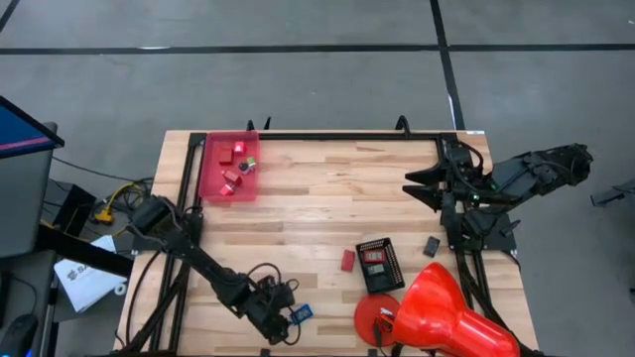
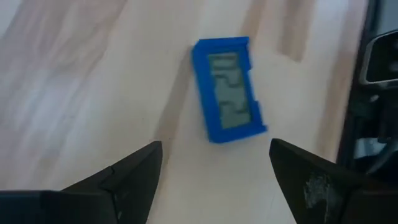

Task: Pick & Place Office items
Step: Put the blue digital timer into the black bin

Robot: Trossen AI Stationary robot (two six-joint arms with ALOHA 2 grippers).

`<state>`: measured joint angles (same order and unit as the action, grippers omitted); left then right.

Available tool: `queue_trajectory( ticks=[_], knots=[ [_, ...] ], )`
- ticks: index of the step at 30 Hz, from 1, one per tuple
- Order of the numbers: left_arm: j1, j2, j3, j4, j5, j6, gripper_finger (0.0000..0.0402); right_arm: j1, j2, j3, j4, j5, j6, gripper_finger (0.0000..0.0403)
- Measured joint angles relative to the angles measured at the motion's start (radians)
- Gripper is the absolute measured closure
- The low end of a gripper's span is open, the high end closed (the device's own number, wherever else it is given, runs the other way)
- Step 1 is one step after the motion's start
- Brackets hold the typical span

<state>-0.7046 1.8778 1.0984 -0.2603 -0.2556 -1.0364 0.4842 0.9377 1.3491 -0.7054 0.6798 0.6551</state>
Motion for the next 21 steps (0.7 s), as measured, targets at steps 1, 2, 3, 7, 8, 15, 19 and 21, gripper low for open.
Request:
queue_trajectory(
  ticks=[1,2,3,7,8,15,19,21],
  knots=[
    [-0.003,0.000,0.000,0.013,-0.007,-0.019,0.0107,0.000,-0.001,0.000,-0.001,0.002,0.000,0.0207],
    [-0.004,-0.001,0.002,0.025,-0.020,-0.033,0.0107,0.000,-0.003,0.000,-0.001,0.002,0.000,0.0207],
    [-0.004,-0.003,0.003,0.029,-0.027,-0.043,0.0107,0.000,-0.003,0.000,-0.003,0.002,-0.001,0.0207],
    [-0.004,0.007,0.002,0.074,-0.027,-0.046,0.0107,-0.001,-0.004,0.000,-0.009,0.002,-0.008,0.0207],
    [-0.004,0.017,0.002,0.081,-0.026,-0.046,0.0107,-0.002,-0.004,0.000,-0.013,0.002,-0.008,0.0207],
    [-0.003,0.087,0.041,0.117,0.025,-0.041,0.0107,-0.002,-0.017,0.000,-0.024,0.002,0.000,0.0207],
    [-0.003,0.092,0.047,0.118,0.020,-0.046,0.0107,-0.002,-0.023,0.000,-0.033,0.002,-0.003,0.0207],
    [-0.002,0.095,0.049,0.108,0.016,-0.066,0.0107,-0.002,-0.024,0.000,-0.039,0.002,-0.008,0.0207]
  ],
)
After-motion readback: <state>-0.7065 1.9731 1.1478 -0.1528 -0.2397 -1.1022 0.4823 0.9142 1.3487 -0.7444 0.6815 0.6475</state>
